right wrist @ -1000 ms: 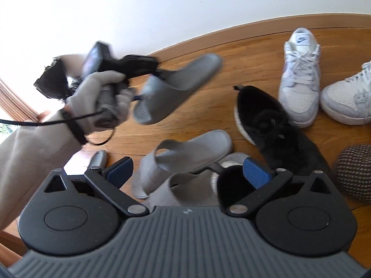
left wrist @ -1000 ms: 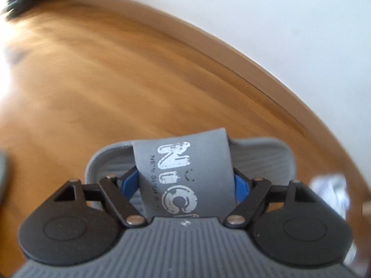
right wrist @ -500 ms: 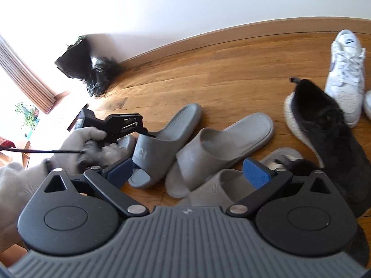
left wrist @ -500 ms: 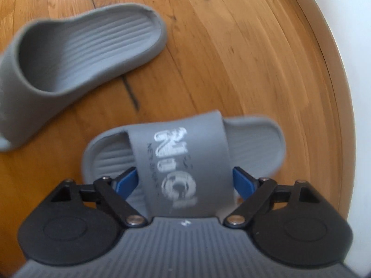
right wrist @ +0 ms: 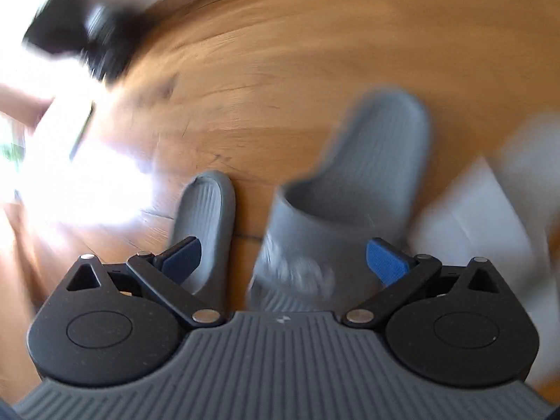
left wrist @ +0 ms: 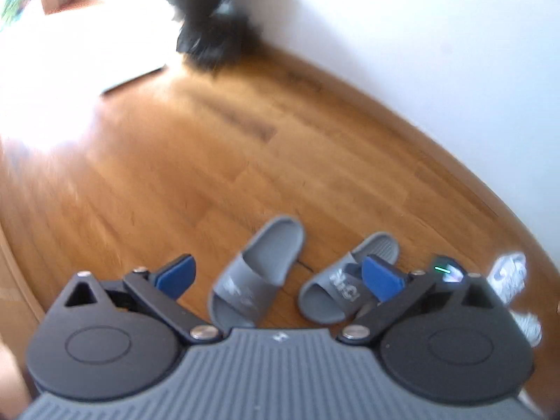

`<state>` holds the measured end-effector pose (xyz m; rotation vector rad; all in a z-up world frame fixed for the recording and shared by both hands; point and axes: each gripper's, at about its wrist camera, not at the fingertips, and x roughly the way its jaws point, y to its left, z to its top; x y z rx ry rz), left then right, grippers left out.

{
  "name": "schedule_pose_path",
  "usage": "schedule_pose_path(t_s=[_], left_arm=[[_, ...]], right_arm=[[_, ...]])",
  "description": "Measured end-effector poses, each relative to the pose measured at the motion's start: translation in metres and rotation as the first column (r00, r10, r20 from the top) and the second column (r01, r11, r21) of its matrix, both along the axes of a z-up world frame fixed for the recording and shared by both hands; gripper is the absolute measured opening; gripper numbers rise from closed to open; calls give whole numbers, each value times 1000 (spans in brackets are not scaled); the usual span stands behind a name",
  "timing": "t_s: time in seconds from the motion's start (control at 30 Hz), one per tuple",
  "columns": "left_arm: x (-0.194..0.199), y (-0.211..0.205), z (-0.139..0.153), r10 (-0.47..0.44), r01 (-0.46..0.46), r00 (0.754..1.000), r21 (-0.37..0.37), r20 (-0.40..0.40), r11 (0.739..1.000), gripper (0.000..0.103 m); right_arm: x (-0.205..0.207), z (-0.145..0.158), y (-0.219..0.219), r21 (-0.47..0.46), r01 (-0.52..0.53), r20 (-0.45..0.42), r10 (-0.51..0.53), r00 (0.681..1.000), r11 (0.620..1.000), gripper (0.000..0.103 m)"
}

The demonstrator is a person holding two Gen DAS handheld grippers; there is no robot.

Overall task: Organize scattered shoes
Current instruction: 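Place the grey slide beside its pair with the left tool, then grasp a white-grey slide's strap with the left tool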

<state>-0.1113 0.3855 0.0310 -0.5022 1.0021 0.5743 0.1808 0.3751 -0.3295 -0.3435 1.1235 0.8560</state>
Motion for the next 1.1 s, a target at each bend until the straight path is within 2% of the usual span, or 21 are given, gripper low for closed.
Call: schedule_pose_path(t_s=[0.03, 0.1, 0.13, 0.17, 0.2, 0.23, 0.27, 0.3, 0.33, 0.43, 0.57, 0.67, 0.77, 0.83, 0.9, 0.97, 1.0, 1.03, 1.1], left_arm=[[-1, 1, -4, -25, 25, 1000, -7, 1, 1000, 103], [-6, 6, -23, -50, 51, 999, -62, 15, 997, 103], [-1, 7, -31, -59, 60, 998, -112, 12, 992, 103], [5, 7, -40, -68, 68, 998, -163, 8, 984, 103], [6, 10, -41, -70, 69, 998, -198, 4, 978, 103], [6, 12, -40, -71, 69, 997, -231, 1, 970, 103], [7, 15, -39, -72, 69, 997, -264, -3, 962, 103], [7, 18, -37, -79, 79, 997, -261, 11, 962, 103], [7, 20, -34, -78, 81, 997, -250, 21, 965, 103], [1, 22, -30, -58, 66, 997, -233, 43, 970, 103], [8, 22, -34, -28, 34, 999, -262, 29, 965, 103], [16, 18, -46, -32, 35, 999, -283, 17, 959, 103], [18, 17, -51, -62, 65, 998, -288, 19, 955, 103], [20, 13, -52, -84, 84, 996, -285, 14, 955, 103], [22, 13, -54, -89, 88, 996, -290, 11, 953, 103], [24, 12, -55, -99, 98, 995, -282, 9, 954, 103], [25, 11, -54, -107, 105, 994, -274, 8, 956, 103], [26, 11, -54, -110, 108, 994, -268, 7, 957, 103], [29, 9, -54, -133, 130, 991, -243, 1, 961, 103]], right_arm=[[-15, -4, 10, -45, -148, 85, 151, 985, 988, 102], [-43, -17, 15, -160, -364, 159, 388, 908, 918, 103], [-49, -21, 16, -196, -392, 184, 426, 886, 899, 102], [-69, -35, 18, -327, -464, 254, 549, 796, 824, 103], [-77, -47, 19, -406, -484, 272, 608, 746, 776, 102], [-80, -55, 19, -456, -490, 274, 641, 717, 743, 102], [-83, -62, 19, -497, -496, 275, 671, 688, 712, 97], [-83, -61, 17, -485, -519, 277, 687, 672, 704, 94], [-83, -60, 15, -471, -544, 277, 702, 656, 695, 81], [-93, -49, 5, -401, -645, 223, 753, 619, 650, 80], [-108, -39, -4, -322, -748, 176, 813, 555, 581, 80], [-129, -42, -4, -319, -815, 199, 875, 442, 484, 80], [-141, -46, 3, -345, -824, 234, 892, 388, 449, 80], [-149, -47, 4, -371, -844, 268, 914, 304, 389, 80], [-151, -48, 6, -383, -841, 275, 917, 290, 381, 81], [-153, -45, 7, -409, -822, 303, 909, 287, 396, 89], [-153, -39, 4, -412, -814, 327, 900, 288, 410, 97], [-152, -26, -2, -385, -812, 349, 883, 313, 440, 102], [-149, -5, -15, -326, -804, 374, 849, 373, 497, 102]])
